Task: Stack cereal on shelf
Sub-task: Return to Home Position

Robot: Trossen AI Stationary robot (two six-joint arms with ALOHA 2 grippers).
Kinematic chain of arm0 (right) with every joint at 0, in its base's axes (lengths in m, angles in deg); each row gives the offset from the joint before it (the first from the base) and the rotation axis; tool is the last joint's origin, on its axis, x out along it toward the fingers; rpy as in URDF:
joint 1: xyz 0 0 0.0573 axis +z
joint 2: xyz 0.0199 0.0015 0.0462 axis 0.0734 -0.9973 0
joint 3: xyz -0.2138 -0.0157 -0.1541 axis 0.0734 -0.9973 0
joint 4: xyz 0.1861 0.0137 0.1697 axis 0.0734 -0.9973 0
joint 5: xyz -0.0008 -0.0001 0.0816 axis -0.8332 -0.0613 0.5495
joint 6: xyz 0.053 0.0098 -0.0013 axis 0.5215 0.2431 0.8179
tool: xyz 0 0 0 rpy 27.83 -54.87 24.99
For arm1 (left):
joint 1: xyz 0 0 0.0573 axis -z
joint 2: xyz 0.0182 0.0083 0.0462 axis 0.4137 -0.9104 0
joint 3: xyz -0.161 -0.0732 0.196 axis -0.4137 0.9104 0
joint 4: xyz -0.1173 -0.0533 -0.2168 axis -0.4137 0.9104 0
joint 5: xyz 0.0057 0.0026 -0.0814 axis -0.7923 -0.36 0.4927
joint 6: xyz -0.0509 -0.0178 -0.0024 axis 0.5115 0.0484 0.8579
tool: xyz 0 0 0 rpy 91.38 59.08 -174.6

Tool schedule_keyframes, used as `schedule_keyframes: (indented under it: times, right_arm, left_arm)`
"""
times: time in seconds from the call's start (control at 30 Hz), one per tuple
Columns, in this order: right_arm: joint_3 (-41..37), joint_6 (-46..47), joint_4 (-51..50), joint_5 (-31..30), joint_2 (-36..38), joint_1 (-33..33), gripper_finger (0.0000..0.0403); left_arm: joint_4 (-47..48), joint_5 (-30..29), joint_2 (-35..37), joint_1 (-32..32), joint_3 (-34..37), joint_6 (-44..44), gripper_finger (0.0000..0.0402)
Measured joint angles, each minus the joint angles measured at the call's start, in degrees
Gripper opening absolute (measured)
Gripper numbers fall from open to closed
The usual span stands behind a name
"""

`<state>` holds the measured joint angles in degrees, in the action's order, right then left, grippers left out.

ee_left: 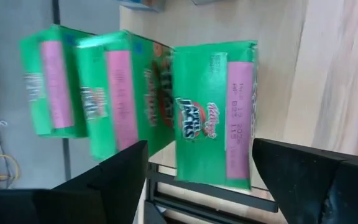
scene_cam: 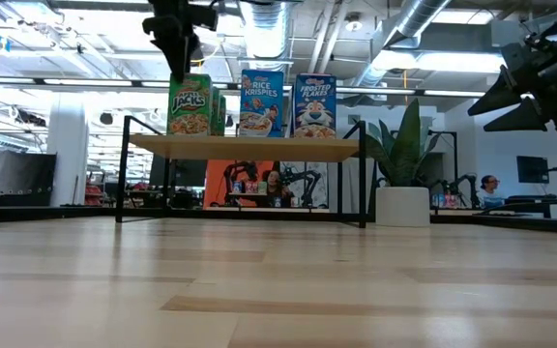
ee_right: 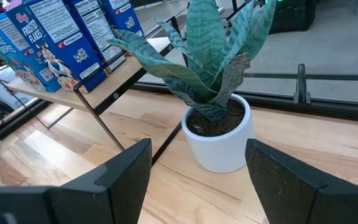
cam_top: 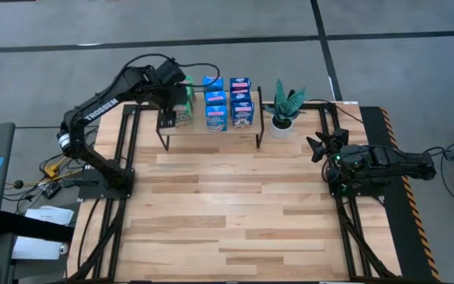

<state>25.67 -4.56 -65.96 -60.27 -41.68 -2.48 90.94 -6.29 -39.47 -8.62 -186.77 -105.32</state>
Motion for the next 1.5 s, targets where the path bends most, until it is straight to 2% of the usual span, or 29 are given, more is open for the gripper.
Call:
schedule_keyframes:
  times: [0.2,0.47,0.6,0.8,1.07,1.17,1.23,1.33,1.5]
  right_arm:
    - [0.0,0.0,0.0,0.0,0.0,0.0,0.0286]
    - [0.0,0.0,0.0,0.0,0.0,0.0,0.0286]
    - [0.0,0.0,0.0,0.0,0.0,0.0,0.0286]
    - [0.0,0.0,0.0,-0.1,0.0,0.0,0.0286]
    - [0.0,0.0,0.1,-0.3,0.0,0.0,0.0286]
    - [0.0,0.0,0.0,-1.4,0.0,0.0,0.0286]
    - [0.0,-0.2,0.0,-2.7,0.0,0.0,0.0286]
    - [0.0,-0.2,0.0,-4.0,0.0,0.0,0.0286]
    - [0.0,-0.5,0.1,-4.2,0.0,0.0,0.0286]
  left_arm:
    - [0.5,-1.2,0.0,0.9,-4.4,1.5,0.0279]
    - [7.7,-1.5,0.1,1.5,-11.8,10.7,0.0279]
    - [7.3,-6.3,0.7,0.1,-10.9,16.6,0.0265]
    - [-2.7,-5.9,5.9,-3.1,-4.8,20.4,0.0188]
    - [-19.7,6.9,19.0,0.5,-0.3,30.4,0.0069]
    - [-24.3,8.2,24.3,3.5,3.9,32.4,0.0036]
    - [-26.8,8.2,28.1,6.1,9.2,32.0,0.0017]
    - [-33.2,8.9,34.2,10.2,20.7,32.3,0.0003]
    - [-51.7,6.2,42.5,14.6,42.3,40.0,0.0008]
